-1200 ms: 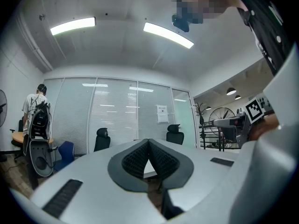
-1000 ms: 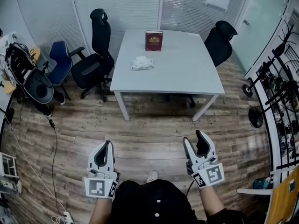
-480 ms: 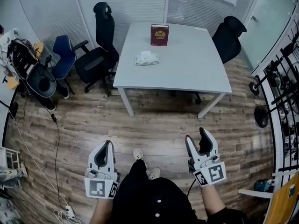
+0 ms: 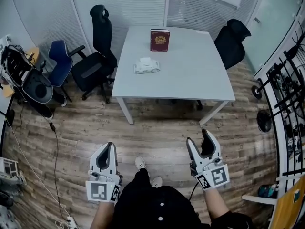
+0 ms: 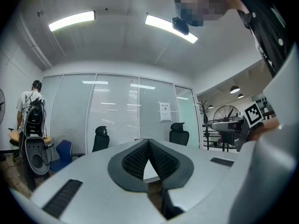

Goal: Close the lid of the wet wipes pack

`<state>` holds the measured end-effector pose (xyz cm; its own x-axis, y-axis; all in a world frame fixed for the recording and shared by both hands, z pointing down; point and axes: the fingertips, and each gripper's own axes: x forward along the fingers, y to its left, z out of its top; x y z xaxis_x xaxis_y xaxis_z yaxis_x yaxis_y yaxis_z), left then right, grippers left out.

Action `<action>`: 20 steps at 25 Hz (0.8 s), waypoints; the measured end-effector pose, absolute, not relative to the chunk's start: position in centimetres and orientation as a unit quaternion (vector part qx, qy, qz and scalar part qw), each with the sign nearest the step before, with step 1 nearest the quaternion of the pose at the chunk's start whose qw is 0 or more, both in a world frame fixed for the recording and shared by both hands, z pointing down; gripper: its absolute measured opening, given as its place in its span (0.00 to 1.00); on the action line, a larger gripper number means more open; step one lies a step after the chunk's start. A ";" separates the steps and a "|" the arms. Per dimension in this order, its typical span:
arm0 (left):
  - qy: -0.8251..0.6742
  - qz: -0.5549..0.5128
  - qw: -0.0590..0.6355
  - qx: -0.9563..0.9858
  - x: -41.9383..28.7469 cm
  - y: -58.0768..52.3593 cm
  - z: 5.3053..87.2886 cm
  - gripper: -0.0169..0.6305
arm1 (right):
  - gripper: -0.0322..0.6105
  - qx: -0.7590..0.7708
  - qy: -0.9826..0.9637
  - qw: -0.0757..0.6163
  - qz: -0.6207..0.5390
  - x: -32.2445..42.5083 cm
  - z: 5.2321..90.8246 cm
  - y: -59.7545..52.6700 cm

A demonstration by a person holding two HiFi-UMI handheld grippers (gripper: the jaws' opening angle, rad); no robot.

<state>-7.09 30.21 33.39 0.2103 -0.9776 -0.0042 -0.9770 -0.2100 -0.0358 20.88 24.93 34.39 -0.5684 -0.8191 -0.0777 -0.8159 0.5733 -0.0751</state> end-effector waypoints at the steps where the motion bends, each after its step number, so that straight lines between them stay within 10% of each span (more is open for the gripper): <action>1: 0.628 -0.010 0.015 -0.778 -7.2 29.6 33.4 0.05 | 0.46 -0.462 0.885 0.048 -0.013 20.7 34.3 24.4; 20: 0.627 0.004 0.013 -0.779 -10.8 19.9 33.1 0.05 | 0.44 -0.469 0.883 0.031 -0.005 17.3 33.5 15.1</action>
<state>-10.78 19.90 33.13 0.2150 -0.9763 -0.0235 -0.9766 -0.2146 -0.0150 17.34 15.08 33.53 -0.5578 -0.8284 -0.0504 -0.8278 0.5597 -0.0380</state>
